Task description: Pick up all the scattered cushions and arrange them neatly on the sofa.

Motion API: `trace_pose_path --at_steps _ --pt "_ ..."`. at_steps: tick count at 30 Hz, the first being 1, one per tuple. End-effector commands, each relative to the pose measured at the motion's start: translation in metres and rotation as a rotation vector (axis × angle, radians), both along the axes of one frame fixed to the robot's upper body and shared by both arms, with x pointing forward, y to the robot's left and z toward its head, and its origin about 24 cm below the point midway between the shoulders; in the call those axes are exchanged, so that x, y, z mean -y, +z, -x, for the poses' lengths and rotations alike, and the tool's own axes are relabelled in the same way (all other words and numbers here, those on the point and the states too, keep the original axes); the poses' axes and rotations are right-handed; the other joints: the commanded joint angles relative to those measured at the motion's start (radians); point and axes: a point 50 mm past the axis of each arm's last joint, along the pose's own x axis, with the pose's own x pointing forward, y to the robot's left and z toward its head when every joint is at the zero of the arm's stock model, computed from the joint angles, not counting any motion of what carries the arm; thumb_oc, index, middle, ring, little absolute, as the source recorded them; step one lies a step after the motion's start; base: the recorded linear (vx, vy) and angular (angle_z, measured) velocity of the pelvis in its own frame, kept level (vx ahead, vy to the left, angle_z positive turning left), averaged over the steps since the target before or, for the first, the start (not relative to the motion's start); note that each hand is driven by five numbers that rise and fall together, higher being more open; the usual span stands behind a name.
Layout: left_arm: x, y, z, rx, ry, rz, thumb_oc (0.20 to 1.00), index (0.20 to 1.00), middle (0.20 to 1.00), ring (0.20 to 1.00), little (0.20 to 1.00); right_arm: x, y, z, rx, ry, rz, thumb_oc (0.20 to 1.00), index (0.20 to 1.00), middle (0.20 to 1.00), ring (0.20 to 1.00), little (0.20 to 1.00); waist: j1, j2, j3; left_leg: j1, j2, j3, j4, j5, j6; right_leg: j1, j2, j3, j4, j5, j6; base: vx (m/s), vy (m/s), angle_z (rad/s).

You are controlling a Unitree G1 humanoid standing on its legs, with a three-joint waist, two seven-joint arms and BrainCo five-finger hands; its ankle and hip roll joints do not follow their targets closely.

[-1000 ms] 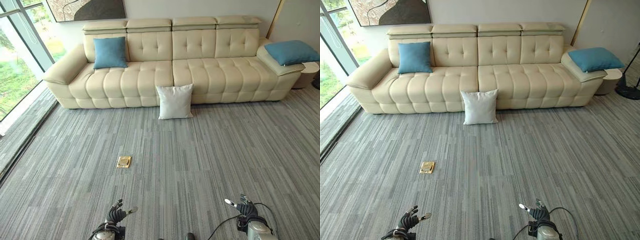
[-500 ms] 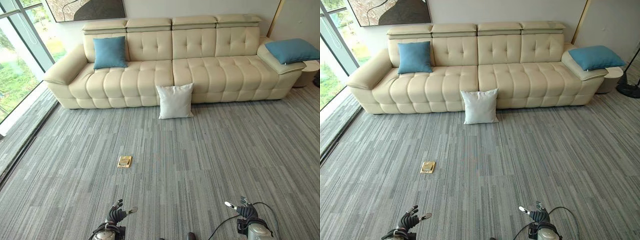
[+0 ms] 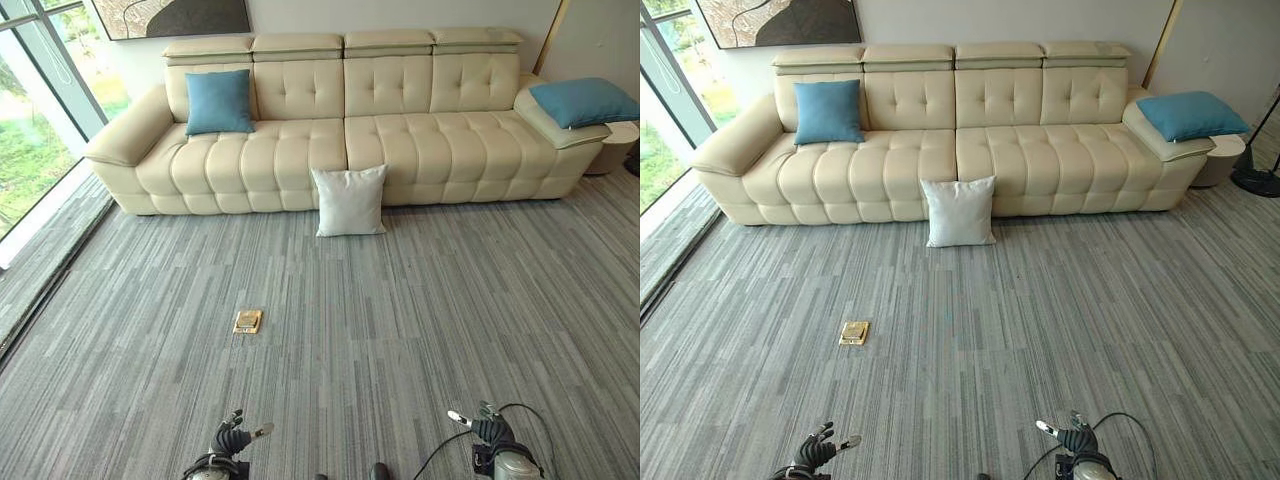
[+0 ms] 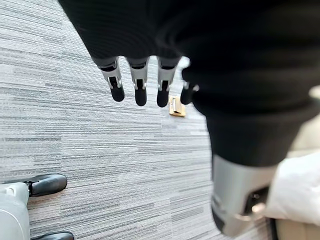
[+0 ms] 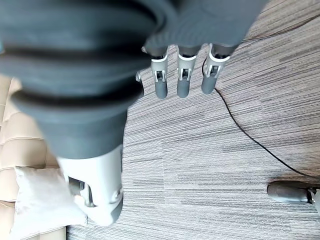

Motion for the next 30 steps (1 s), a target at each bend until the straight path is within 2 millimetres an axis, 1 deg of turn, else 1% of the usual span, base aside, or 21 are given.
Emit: trace_pose_path --at_steps 1,8,9,11,14,15,17,19,21,22,23,25,26,27,28,29,30 --pt "-0.008 0.014 -0.028 0.099 -0.018 -0.048 1.000 1.000 1.000 1.000 1.000 0.000 0.017 -0.031 0.080 0.136 0.097 1.000 1.000 1.000 1.000 1.000 0.016 -0.023 0.031 0.013 0.044 -0.024 0.000 -0.090 -0.063 0.047 -0.080 0.019 0.001 -0.155 0.110 0.00 0.025 0.03" --pt "-0.015 0.019 -0.033 0.118 -0.017 -0.081 1.000 1.000 1.000 1.000 1.000 -0.002 0.020 -0.038 0.089 0.177 0.121 1.000 1.000 1.000 1.000 1.000 0.032 -0.038 0.044 -0.003 0.036 -0.034 0.000 -0.088 -0.050 0.034 -0.085 0.014 0.013 -0.157 0.115 0.01 0.060 0.05" --pt "-0.018 0.019 -0.033 0.114 -0.019 -0.093 1.000 1.000 1.000 1.000 1.000 -0.003 0.022 -0.040 0.099 0.184 0.124 1.000 1.000 1.000 1.000 1.000 0.037 -0.045 0.048 -0.009 0.031 -0.034 0.000 -0.088 -0.042 0.021 -0.092 0.015 0.032 -0.160 0.119 0.01 0.064 0.05" --pt "-0.019 0.019 -0.033 0.112 -0.016 -0.097 1.000 1.000 1.000 1.000 1.000 -0.003 0.023 -0.042 0.101 0.184 0.126 1.000 1.000 1.000 1.000 1.000 0.039 -0.047 0.051 -0.016 0.028 -0.034 0.004 -0.090 -0.037 0.005 -0.097 0.017 0.054 -0.164 0.122 0.00 0.094 0.03" --pt "-0.023 0.021 -0.035 0.119 -0.001 -0.107 1.000 1.000 1.000 1.000 1.000 -0.003 0.026 -0.046 0.117 0.187 0.133 1.000 1.000 1.000 1.000 1.000 0.042 -0.045 0.075 -0.030 0.014 -0.035 0.022 -0.103 -0.015 -0.077 -0.110 0.032 0.198 -0.171 0.140 -0.04 0.127 -0.03" --pt "-0.025 0.022 -0.035 0.121 0.004 -0.109 1.000 1.000 1.000 1.000 1.000 -0.004 0.028 -0.049 0.128 0.189 0.131 1.000 1.000 1.000 1.000 1.000 0.041 -0.043 0.087 -0.034 0.010 -0.033 0.030 -0.107 -0.008 -0.118 -0.112 0.037 0.271 -0.166 0.148 -0.05 0.128 -0.16" --pt "-0.027 0.022 -0.037 0.124 0.022 -0.109 1.000 1.000 1.000 1.000 1.000 -0.005 0.031 -0.053 0.144 0.188 0.132 1.000 1.000 1.000 1.000 1.000 0.037 -0.034 0.107 -0.032 0.010 -0.023 0.037 -0.113 0.003 -0.188 -0.118 0.037 0.391 -0.137 0.163 -0.01 0.108 -0.08" --pt "-0.025 0.020 -0.035 0.120 0.042 -0.089 1.000 1.000 1.000 1.000 1.000 -0.007 0.032 -0.054 0.152 0.191 0.126 1.000 1.000 1.000 1.000 1.000 0.033 -0.026 0.116 -0.014 0.016 -0.019 0.028 -0.117 0.003 -0.235 -0.114 0.017 0.456 -0.122 0.157 0.12 0.046 -0.03" --pt "-0.024 0.019 -0.034 0.114 0.056 -0.072 1.000 1.000 1.000 1.000 1.000 -0.007 0.032 -0.054 0.154 0.190 0.125 1.000 1.000 1.000 1.000 1.000 0.029 -0.023 0.120 0.000 0.021 -0.019 0.022 -0.119 0.001 -0.250 -0.108 0.005 0.460 -0.129 0.150 0.15 -0.006 -0.02" --pt "-0.020 0.017 -0.035 0.116 0.078 -0.046 1.000 1.000 1.000 1.000 1.000 -0.005 0.032 -0.053 0.152 0.182 0.125 1.000 1.000 1.000 1.000 1.000 0.017 -0.020 0.127 0.026 0.023 -0.021 0.012 -0.128 -0.004 -0.282 -0.079 -0.020 0.430 -0.146 0.134 0.18 -0.044 -0.16" --pt "-0.019 0.017 -0.036 0.115 0.087 -0.035 1.000 1.000 1.000 1.000 1.000 -0.004 0.030 -0.052 0.144 0.171 0.121 1.000 1.000 1.000 1.000 1.000 0.006 -0.019 0.133 0.042 0.021 -0.027 0.006 -0.133 -0.007 -0.306 -0.058 -0.030 0.404 -0.147 0.132 0.24 -0.068 -0.18" --pt "-0.017 0.017 -0.039 0.119 0.103 -0.028 1.000 1.000 1.000 1.000 1.000 -0.001 0.027 -0.047 0.125 0.145 0.123 1.000 1.000 1.000 1.000 1.000 -0.012 -0.018 0.139 0.065 0.020 -0.039 0.000 -0.150 -0.014 -0.342 -0.042 -0.055 0.367 -0.140 0.130 0.21 -0.108 -0.08" --pt "-0.017 0.015 -0.037 0.102 0.098 -0.033 1.000 1.000 1.000 1.000 1.000 0.001 0.023 -0.040 0.099 0.128 0.120 1.000 1.000 1.000 1.000 1.000 -0.017 -0.024 0.130 0.075 0.015 -0.041 0.000 -0.163 -0.018 -0.311 -0.040 -0.062 0.324 -0.153 0.119 0.17 -0.103 0.12" --pt "-0.017 0.015 -0.037 0.102 0.098 -0.033 1.000 1.000 1.000 1.000 1.000 0.001 0.023 -0.040 0.099 0.128 0.120 1.000 1.000 1.000 1.000 1.000 -0.019 -0.023 0.132 0.077 0.017 -0.043 0.000 -0.164 -0.019 -0.306 -0.039 -0.064 0.321 -0.152 0.118 0.32 -0.218 0.26" --pt "-0.011 0.013 -0.040 0.102 0.112 -0.009 1.000 1.000 1.000 1.000 1.000 0.006 0.017 -0.031 0.069 0.089 0.115 1.000 1.000 1.000 1.000 1.000 -0.025 -0.025 0.110 0.088 0.026 -0.037 0.009 -0.186 -0.029 -0.266 -0.030 -0.059 0.278 -0.164 0.089 0.23 -0.165 0.39" --pt "-0.011 0.013 -0.040 0.102 0.112 -0.009 1.000 1.000 1.000 1.000 1.000 0.006 0.017 -0.031 0.069 0.089 0.115 1.000 1.000 1.000 1.000 1.000 -0.025 -0.024 0.110 0.088 0.026 -0.037 0.009 -0.186 -0.029 -0.265 -0.030 -0.059 0.278 -0.164 0.089 0.42 -0.275 0.48" --pt "-0.007 0.011 -0.037 0.098 0.133 0.014 1.000 1.000 1.000 1.000 1.000 0.011 0.016 -0.025 0.060 0.059 0.112 1.000 1.000 1.000 1.000 1.000 -0.035 -0.020 0.092 0.075 0.039 -0.025 0.078 -0.204 -0.048 -0.226 -0.026 -0.059 0.249 -0.184 0.072 0.19 -0.113 0.42"
